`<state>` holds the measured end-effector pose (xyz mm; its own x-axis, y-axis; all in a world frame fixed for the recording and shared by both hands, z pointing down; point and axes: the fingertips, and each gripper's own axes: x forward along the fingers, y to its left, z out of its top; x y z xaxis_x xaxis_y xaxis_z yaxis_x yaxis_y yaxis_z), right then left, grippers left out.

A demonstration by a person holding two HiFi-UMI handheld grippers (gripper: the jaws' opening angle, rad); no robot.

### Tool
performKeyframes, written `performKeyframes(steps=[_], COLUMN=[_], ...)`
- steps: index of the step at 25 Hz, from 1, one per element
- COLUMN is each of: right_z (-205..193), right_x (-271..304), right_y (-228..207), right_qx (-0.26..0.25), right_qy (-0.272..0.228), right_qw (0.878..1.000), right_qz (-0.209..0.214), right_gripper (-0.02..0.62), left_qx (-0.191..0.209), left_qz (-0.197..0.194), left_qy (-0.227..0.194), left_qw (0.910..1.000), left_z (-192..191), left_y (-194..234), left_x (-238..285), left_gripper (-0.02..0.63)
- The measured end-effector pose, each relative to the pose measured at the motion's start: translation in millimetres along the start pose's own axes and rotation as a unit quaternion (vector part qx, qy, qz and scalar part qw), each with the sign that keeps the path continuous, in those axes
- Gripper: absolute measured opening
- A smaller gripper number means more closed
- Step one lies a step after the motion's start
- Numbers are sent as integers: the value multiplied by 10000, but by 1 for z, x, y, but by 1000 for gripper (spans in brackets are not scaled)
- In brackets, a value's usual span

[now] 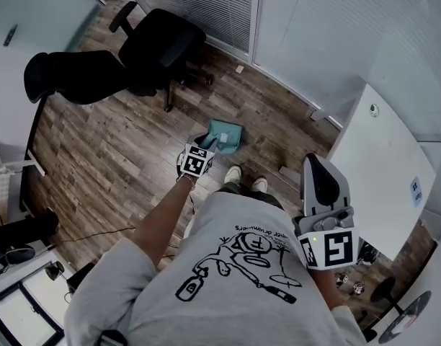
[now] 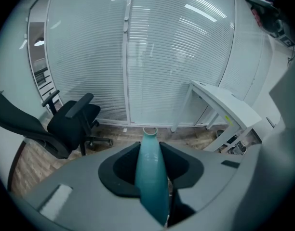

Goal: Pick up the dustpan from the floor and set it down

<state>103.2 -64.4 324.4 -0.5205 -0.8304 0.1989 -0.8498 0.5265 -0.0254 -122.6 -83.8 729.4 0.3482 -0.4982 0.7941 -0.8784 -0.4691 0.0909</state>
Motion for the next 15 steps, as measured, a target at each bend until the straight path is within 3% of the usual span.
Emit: performKeyframes(steps=[5,15], right_z=[-1,3], right_x=[-3,-7], right_y=[4,7], right_qx=[1,10], right_qy=[-36,-98], right_qw=[10000,9999], right_qz=[47,64], right_gripper=[5,3], left_qx=[38,-265], left_qz=[11,36], left_qy=[-190,-831], left_qw=[9998,9962], left_z=[11,65], left_y=[-12,-38], left_x=[-28,-83], left_gripper=[118,118])
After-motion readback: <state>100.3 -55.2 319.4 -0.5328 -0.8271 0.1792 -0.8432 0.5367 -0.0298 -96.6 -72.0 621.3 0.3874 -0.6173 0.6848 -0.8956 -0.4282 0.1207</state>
